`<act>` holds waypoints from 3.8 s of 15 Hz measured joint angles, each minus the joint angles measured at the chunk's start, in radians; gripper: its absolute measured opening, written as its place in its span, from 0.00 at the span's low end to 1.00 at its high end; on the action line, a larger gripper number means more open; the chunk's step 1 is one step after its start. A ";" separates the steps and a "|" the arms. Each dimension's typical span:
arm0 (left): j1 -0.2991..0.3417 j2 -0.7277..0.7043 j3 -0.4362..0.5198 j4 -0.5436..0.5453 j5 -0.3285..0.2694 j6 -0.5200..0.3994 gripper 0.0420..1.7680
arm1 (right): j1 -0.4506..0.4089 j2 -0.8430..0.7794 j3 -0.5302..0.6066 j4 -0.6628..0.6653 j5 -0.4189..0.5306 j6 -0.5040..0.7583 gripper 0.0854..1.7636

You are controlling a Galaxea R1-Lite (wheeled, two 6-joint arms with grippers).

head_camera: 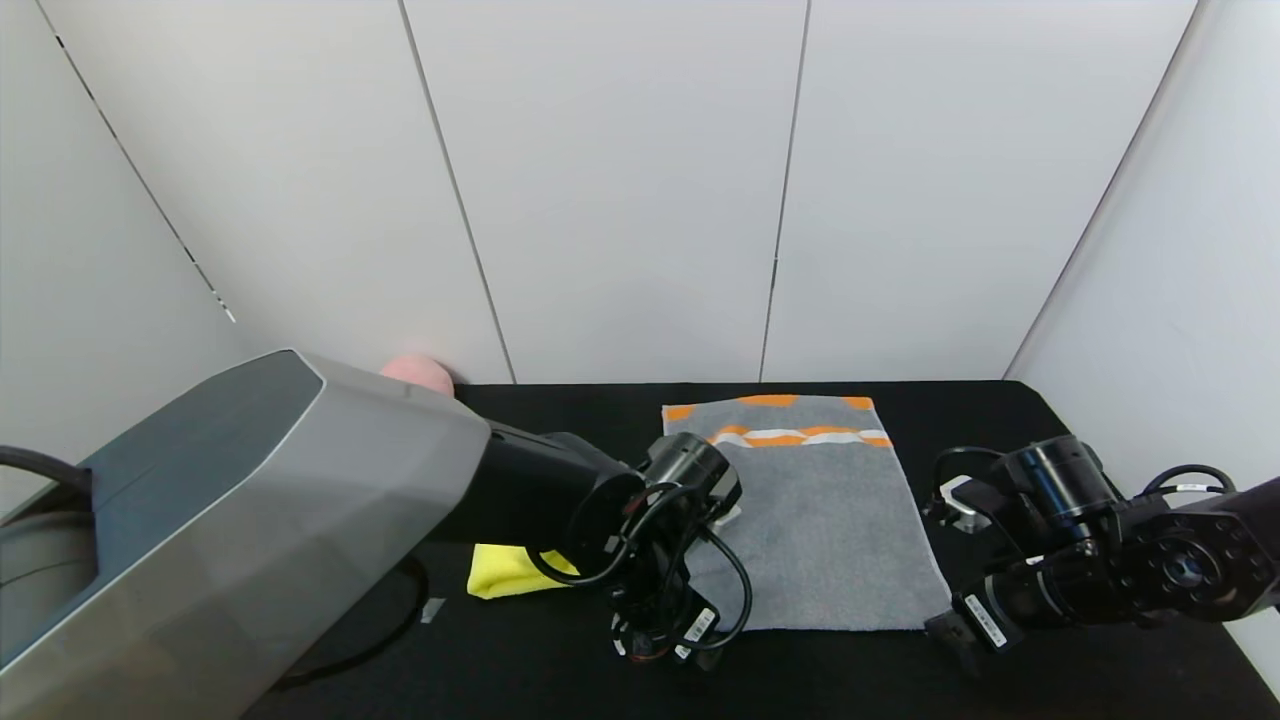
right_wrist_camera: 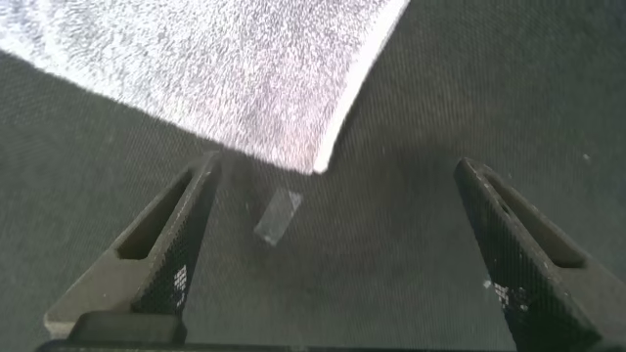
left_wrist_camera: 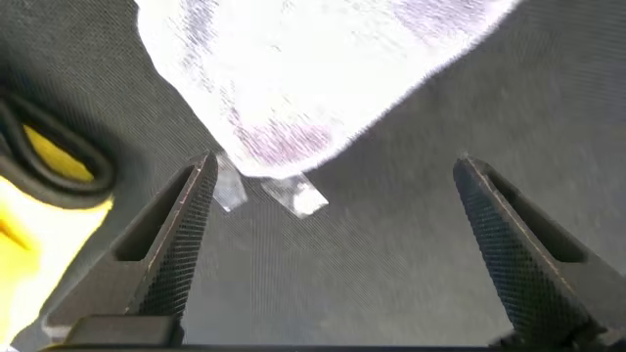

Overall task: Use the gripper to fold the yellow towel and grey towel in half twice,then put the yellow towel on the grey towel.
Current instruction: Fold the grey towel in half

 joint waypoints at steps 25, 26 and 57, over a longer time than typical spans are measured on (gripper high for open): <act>0.007 0.080 -0.065 -0.001 0.047 0.052 0.49 | 0.054 0.092 -0.041 -0.007 0.006 -0.011 0.48; 0.007 0.080 -0.065 -0.001 0.047 0.052 0.43 | 0.054 0.094 -0.041 -0.008 0.005 -0.011 0.42; -0.127 -0.245 0.272 -0.003 0.077 -0.133 0.04 | 0.064 -0.276 0.109 0.210 0.085 -0.011 0.03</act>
